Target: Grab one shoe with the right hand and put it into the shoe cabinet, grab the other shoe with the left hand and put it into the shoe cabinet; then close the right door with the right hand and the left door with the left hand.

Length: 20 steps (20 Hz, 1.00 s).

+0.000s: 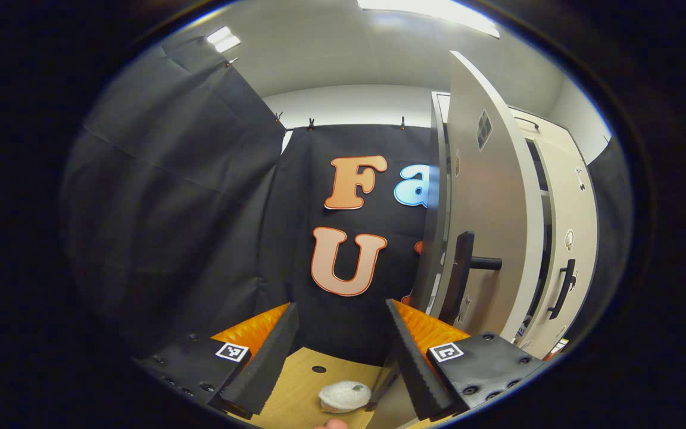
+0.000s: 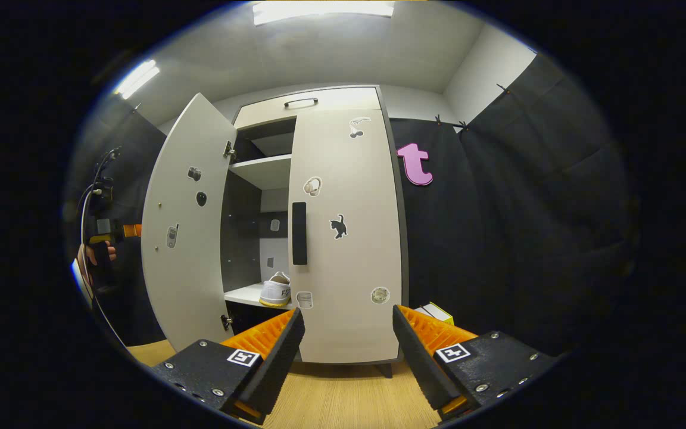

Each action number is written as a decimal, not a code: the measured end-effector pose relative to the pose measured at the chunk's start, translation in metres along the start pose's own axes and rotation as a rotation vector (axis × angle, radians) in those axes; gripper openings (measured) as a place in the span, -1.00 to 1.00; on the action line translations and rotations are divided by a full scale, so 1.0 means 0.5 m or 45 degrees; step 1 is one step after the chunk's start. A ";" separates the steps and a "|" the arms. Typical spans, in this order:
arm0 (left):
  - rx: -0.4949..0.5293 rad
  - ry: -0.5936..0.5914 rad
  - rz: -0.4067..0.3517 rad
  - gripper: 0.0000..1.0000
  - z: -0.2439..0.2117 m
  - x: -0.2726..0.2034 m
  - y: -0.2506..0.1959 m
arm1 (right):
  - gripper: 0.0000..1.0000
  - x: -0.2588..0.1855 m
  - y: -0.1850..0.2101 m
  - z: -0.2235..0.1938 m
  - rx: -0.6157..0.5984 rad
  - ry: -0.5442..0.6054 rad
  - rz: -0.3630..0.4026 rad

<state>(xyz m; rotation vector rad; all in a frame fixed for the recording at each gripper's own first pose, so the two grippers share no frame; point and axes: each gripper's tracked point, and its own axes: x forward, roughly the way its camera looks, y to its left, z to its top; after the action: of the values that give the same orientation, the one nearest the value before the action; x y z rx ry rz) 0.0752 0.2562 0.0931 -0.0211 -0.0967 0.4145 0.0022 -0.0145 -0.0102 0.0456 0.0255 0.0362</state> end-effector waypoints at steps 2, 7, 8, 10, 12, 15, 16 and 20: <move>-0.026 0.011 -0.033 0.89 -0.006 -0.011 -0.035 | 0.83 0.001 -0.008 0.004 -0.005 -0.008 -0.002; -0.028 0.022 -0.172 0.88 -0.017 -0.046 -0.163 | 0.83 0.008 -0.030 0.011 0.013 -0.021 -0.004; -0.027 0.026 -0.199 0.88 -0.022 -0.046 -0.192 | 0.83 0.006 -0.037 0.012 0.014 -0.022 -0.007; -0.061 0.052 -0.266 0.88 -0.042 -0.048 -0.260 | 0.84 0.004 -0.056 0.011 0.010 -0.019 -0.021; -0.099 0.080 -0.336 0.82 -0.058 -0.041 -0.323 | 0.84 0.003 -0.077 0.008 0.008 -0.010 -0.043; -0.096 0.093 -0.396 0.86 -0.073 -0.030 -0.389 | 0.84 -0.002 -0.106 0.013 0.007 -0.010 -0.079; -0.075 0.086 -0.402 0.99 -0.074 -0.030 -0.404 | 0.84 -0.003 -0.114 0.011 0.006 -0.009 -0.090; -0.044 0.087 -0.459 0.97 -0.084 -0.035 -0.454 | 0.84 -0.005 -0.132 0.005 0.011 0.008 -0.117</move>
<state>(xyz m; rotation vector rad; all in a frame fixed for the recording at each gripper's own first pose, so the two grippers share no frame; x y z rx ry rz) 0.1545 0.0415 0.0587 -0.0511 -0.0390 0.0520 0.0022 -0.0806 -0.0105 0.0529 0.0340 -0.0555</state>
